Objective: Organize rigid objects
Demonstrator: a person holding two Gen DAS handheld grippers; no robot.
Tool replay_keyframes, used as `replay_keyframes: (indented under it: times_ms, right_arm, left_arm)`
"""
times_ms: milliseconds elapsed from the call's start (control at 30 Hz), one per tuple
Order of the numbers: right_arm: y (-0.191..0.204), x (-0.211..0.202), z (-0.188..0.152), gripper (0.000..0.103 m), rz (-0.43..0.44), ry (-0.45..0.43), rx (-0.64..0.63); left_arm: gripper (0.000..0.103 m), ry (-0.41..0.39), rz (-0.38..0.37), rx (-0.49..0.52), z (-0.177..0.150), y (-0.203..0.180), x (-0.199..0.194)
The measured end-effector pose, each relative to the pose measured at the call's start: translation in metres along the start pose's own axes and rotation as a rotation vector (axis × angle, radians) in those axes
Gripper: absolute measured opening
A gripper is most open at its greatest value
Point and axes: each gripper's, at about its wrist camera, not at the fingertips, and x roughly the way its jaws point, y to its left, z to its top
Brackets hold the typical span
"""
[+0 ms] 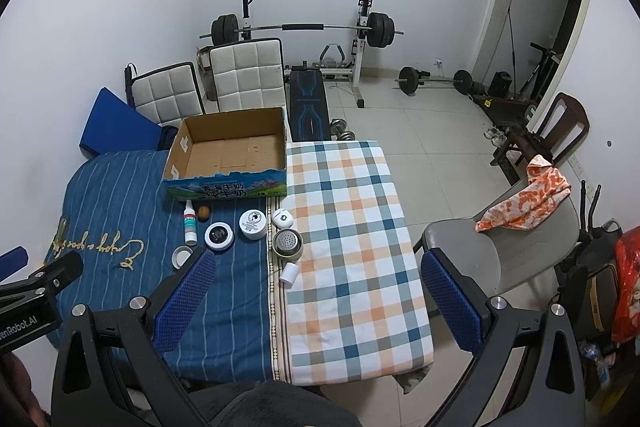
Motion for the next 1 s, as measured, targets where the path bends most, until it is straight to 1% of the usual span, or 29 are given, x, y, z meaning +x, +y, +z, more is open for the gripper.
replay_keyframes:
  times_ms: [800, 900, 1000]
  right_arm:
    - [-0.004, 0.005, 0.003, 0.103, 0.011, 0.001, 0.001]
    - [-0.005, 0.004, 0.000, 0.103, 0.012, 0.003, 0.001]
    - [-0.005, 0.013, 0.004, 0.103, 0.020, 0.020, 0.002]
  left_arm:
    - [0.103, 0.003, 0.007, 0.000, 0.000, -0.003, 0.003]
    - [0.103, 0.008, 0.004, -0.001, 0.000, -0.004, 0.006]
    - [0.103, 0.023, 0.011, 0.002, 0.000, -0.008, 0.018]
